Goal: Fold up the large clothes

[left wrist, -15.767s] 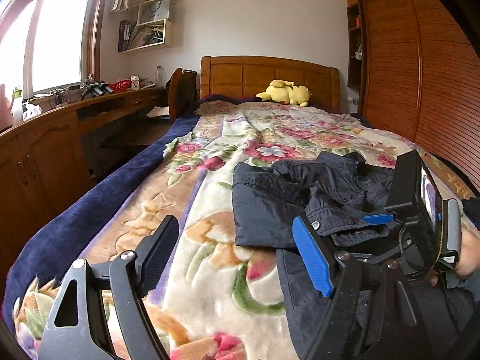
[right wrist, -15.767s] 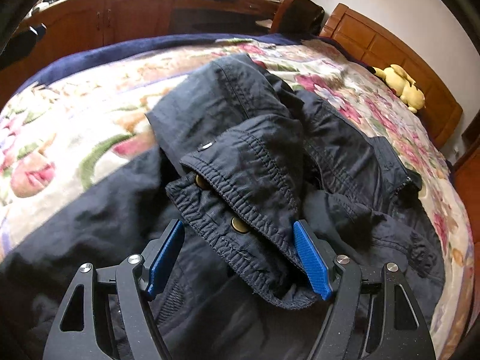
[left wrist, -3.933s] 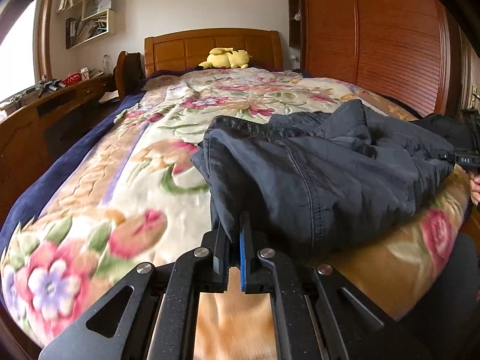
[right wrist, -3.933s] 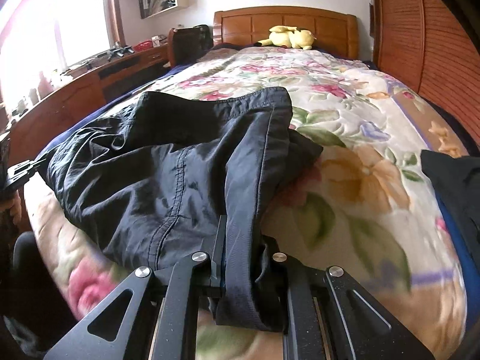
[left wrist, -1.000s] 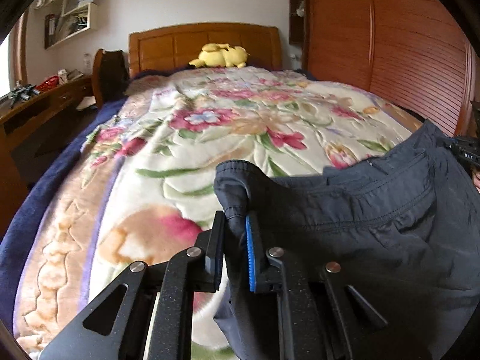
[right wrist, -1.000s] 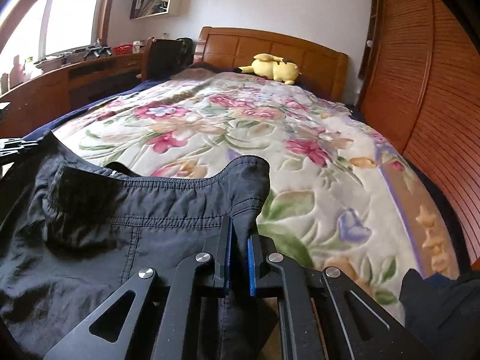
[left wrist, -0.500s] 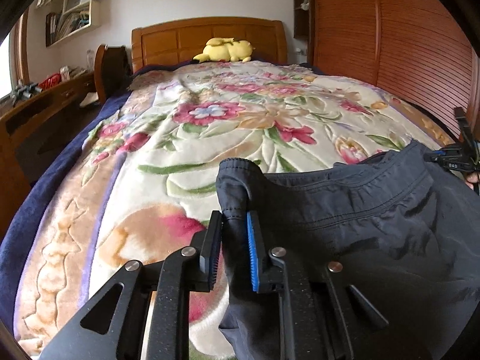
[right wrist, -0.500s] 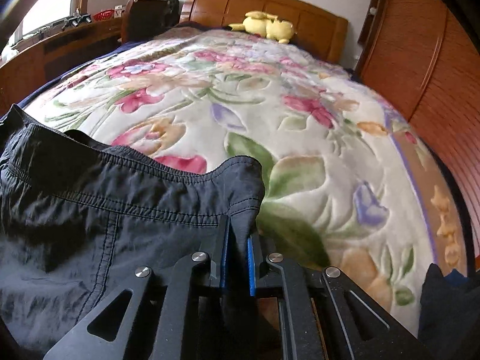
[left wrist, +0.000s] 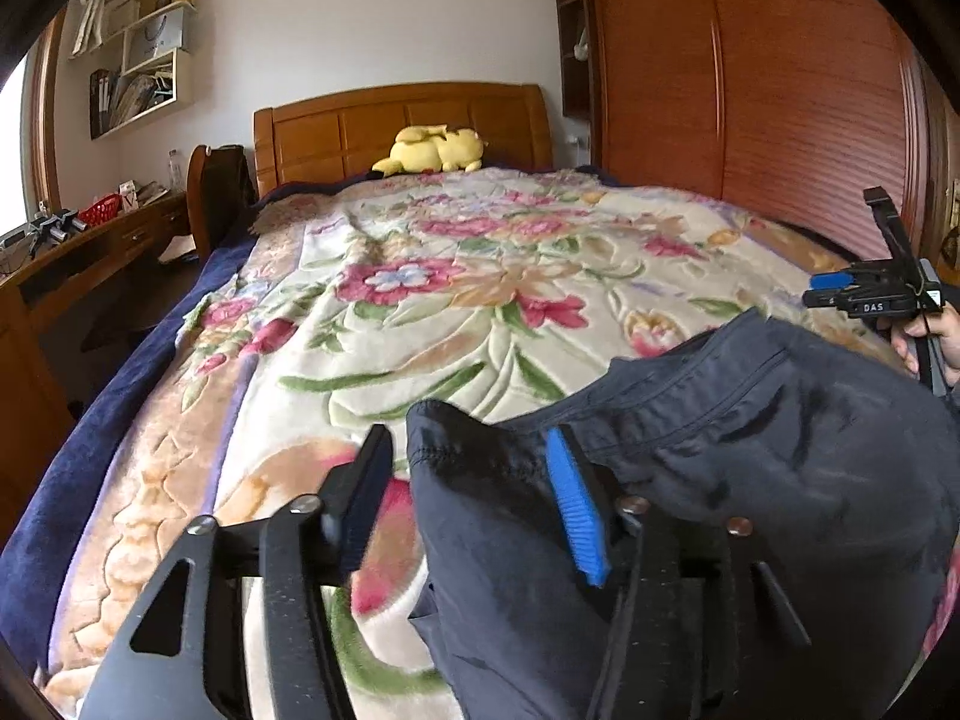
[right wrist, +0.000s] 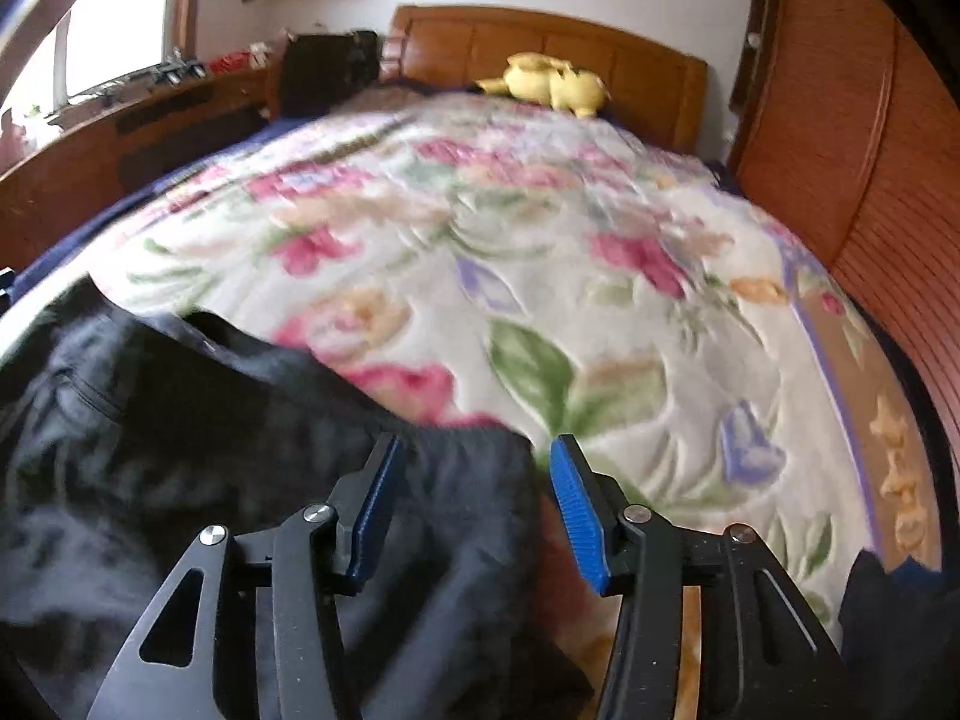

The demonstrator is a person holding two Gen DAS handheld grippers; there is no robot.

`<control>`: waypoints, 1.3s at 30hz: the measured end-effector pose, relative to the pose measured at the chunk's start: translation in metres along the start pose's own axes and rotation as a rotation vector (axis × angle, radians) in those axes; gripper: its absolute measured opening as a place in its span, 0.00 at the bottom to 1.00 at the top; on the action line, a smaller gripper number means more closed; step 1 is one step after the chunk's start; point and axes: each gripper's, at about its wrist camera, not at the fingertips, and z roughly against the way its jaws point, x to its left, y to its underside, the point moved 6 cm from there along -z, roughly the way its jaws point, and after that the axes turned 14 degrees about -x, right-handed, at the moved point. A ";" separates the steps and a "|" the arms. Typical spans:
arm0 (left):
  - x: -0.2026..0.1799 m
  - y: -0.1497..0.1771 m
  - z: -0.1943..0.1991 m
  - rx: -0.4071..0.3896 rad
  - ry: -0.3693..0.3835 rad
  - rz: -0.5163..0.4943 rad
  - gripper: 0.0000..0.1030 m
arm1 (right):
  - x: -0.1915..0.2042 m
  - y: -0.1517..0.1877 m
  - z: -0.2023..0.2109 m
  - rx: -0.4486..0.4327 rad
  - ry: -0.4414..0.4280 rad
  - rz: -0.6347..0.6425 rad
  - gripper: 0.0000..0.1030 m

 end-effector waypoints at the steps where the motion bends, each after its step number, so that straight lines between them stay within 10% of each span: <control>1: 0.000 -0.002 0.002 -0.011 -0.002 0.001 0.63 | 0.009 -0.006 0.003 -0.003 -0.021 0.005 0.54; 14: 0.008 -0.002 0.016 -0.039 -0.020 0.026 0.69 | 0.149 -0.047 -0.009 -0.006 -0.291 0.137 0.56; 32: 0.018 0.002 0.019 -0.045 -0.035 0.034 0.74 | 0.170 -0.034 -0.050 0.179 -0.351 0.206 0.56; 39: 0.017 0.002 0.019 -0.046 -0.036 0.034 0.75 | 0.171 -0.037 -0.035 0.107 -0.295 0.262 0.11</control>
